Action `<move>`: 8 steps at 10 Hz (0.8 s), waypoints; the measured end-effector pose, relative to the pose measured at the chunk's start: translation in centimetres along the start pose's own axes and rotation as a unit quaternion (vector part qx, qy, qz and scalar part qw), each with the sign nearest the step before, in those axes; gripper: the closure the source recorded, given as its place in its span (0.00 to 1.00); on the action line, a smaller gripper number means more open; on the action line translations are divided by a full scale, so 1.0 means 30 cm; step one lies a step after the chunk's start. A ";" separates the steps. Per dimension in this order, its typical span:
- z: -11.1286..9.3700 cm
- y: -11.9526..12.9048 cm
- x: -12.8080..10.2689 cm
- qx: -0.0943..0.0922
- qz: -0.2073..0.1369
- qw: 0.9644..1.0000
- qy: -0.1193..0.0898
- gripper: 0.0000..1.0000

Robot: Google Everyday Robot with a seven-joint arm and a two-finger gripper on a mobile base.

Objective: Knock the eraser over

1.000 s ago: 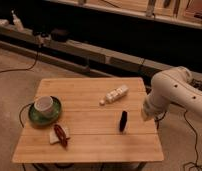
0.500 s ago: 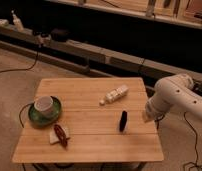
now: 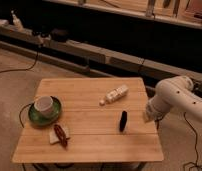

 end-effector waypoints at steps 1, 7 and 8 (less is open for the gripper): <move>0.025 0.003 -0.008 -0.002 -0.002 1.000 -0.006 1.00; 0.155 0.005 0.087 0.057 -0.077 0.995 0.028 1.00; 0.156 0.023 0.107 0.062 -0.086 0.993 0.045 1.00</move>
